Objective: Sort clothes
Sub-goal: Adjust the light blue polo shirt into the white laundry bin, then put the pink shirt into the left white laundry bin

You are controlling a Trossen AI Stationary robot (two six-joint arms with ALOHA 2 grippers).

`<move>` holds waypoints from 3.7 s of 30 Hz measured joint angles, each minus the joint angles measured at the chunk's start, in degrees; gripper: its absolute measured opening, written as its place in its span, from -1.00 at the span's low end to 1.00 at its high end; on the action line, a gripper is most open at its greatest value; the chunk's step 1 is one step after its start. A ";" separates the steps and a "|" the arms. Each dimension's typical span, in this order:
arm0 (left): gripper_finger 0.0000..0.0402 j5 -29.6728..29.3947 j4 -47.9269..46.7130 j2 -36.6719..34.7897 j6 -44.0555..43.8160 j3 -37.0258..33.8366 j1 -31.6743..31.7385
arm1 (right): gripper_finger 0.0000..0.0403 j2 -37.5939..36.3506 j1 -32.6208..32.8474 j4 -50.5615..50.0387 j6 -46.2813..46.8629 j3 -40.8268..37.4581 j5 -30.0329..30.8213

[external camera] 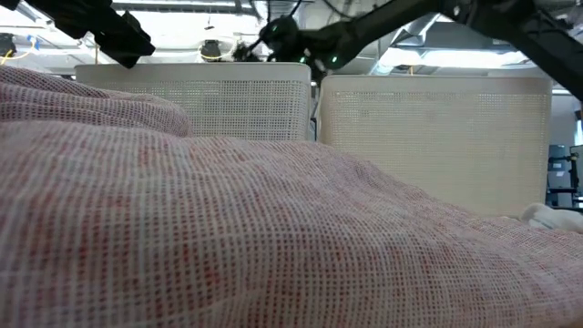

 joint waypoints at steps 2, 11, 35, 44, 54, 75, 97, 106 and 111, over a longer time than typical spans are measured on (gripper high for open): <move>-0.04 0.00 -0.03 0.02 0.10 0.00 0.00 | -0.99 1.98 -0.03 -0.39 1.42 1.03 -0.32; -0.04 0.01 -0.24 0.02 -0.50 0.02 -0.02 | -0.98 8.02 -0.37 -3.10 4.80 6.07 -2.90; -0.04 1.61 -3.11 -0.13 -0.23 0.04 -0.42 | 0.31 -7.60 3.88 -12.33 -2.48 6.97 -2.84; -0.04 4.52 -3.57 -0.13 -0.17 0.04 -2.81 | 0.37 -18.71 9.65 -17.75 -6.31 7.07 -2.66; 0.07 8.08 -3.29 3.32 0.01 0.07 -10.37 | 0.37 -23.94 17.88 -34.43 -10.06 7.07 -1.75; 0.80 8.36 10.27 27.71 -5.58 0.07 -17.42 | 0.37 -24.00 29.44 -56.42 -2.00 7.07 12.08; 0.20 8.13 20.19 53.12 -1.55 3.04 -17.20 | 0.37 -24.00 37.53 -62.79 5.20 7.07 14.49; -0.82 7.90 19.44 50.71 4.81 3.06 -17.20 | 0.37 -24.00 40.99 -65.74 10.12 7.07 17.24; -0.82 2.73 12.48 46.26 7.53 4.07 -17.14 | 0.37 -24.03 42.89 -68.01 13.25 7.07 19.42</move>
